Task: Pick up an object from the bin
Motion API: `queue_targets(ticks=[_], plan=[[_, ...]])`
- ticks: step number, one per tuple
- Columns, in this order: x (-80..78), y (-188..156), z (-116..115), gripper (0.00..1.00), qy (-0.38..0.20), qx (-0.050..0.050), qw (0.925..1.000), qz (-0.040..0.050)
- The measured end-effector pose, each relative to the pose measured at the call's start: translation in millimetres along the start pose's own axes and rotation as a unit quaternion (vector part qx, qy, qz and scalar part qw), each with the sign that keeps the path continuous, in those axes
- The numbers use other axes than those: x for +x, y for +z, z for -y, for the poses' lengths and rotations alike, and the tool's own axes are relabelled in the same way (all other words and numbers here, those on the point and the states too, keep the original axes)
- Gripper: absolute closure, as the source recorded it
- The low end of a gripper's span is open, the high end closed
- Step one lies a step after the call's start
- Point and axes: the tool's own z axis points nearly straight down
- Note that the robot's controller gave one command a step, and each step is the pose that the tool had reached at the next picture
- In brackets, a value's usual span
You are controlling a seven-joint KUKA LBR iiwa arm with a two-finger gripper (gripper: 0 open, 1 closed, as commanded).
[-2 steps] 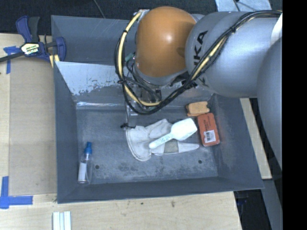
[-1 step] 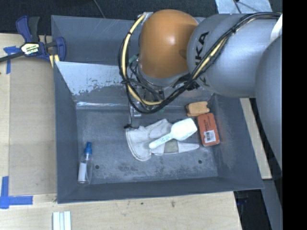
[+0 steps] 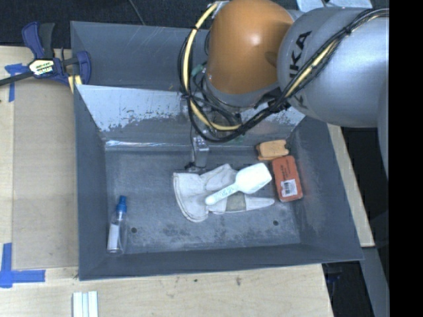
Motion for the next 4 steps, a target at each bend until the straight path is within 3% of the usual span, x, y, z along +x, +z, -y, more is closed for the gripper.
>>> queue_targets(ticks=[1,2,3,4], plan=[[-3.6,30.8,13.3,0.0,-0.049,0.0,0.9988,0.0074],[18.5,42.9,50.9,0.0,0.112,0.0,0.9937,0.0004],[18.6,45.3,64.4,0.0,0.188,0.0,0.9822,0.0012],[12.5,81.1,63.1,0.0,0.042,0.0,0.9991,0.0039]])
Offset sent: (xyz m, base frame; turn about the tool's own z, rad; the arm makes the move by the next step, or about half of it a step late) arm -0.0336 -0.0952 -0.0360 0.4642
